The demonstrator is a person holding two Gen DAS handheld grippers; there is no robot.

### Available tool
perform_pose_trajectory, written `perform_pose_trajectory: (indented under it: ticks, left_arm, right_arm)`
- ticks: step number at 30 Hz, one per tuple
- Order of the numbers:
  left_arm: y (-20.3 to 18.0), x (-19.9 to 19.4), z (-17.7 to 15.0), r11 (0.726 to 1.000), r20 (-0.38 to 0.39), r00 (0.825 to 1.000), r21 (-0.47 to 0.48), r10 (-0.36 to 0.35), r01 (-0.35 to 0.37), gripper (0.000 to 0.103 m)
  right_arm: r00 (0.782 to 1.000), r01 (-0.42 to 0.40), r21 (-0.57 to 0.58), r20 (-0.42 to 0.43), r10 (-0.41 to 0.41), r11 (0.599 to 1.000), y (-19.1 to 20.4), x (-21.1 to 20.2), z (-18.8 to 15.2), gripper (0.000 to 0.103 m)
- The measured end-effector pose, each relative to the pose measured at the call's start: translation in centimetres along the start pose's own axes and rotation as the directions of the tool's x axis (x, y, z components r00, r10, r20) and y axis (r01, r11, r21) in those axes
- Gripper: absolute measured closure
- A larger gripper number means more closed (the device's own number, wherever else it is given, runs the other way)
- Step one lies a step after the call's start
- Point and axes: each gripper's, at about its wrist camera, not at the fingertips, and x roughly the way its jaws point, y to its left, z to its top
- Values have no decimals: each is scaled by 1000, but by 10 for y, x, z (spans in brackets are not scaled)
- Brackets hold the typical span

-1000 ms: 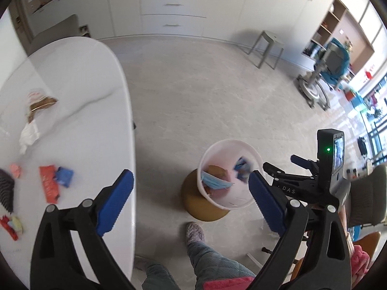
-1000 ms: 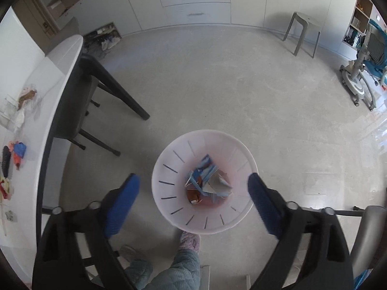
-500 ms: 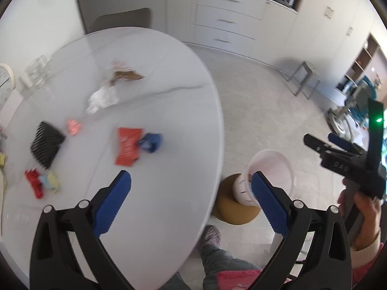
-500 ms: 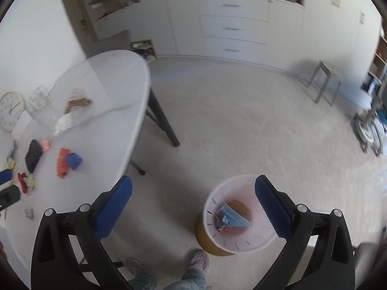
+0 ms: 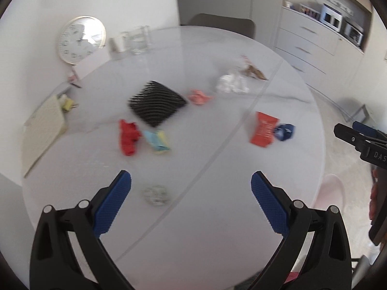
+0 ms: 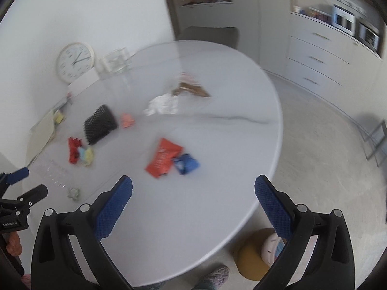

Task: Collect trash
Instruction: 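Move both open tools back over the table, then grasp the clear plastic container with the left tool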

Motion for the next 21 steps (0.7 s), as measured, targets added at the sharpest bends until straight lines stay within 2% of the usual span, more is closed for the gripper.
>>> perform_pose_trajectory:
  ticks: [3, 5, 8, 14, 21]
  left_arm:
    - [29, 0, -6, 998, 38, 997, -12, 61, -61, 8]
    - [50, 7, -12, 994, 56, 993, 19, 102, -103, 8]
    - [74, 26, -20, 988, 59, 991, 85, 122, -127, 8]
    - [108, 62, -34, 978, 61, 995, 189, 78, -88, 8]
    - [120, 92, -29, 954, 142, 989, 300, -28, -16, 8]
  right_arm:
    - [999, -37, -44, -14, 37, 998, 29, 13, 7, 2]
    - [998, -56, -61, -25, 54, 997, 49, 19, 9, 2]
    - [997, -65, -84, -45, 61, 994, 73, 27, 11, 2]
    - [995, -56, -101, -87, 48, 993, 111, 40, 10, 2]
    - [990, -34, -26, -140, 31, 999, 135, 66, 12, 2]
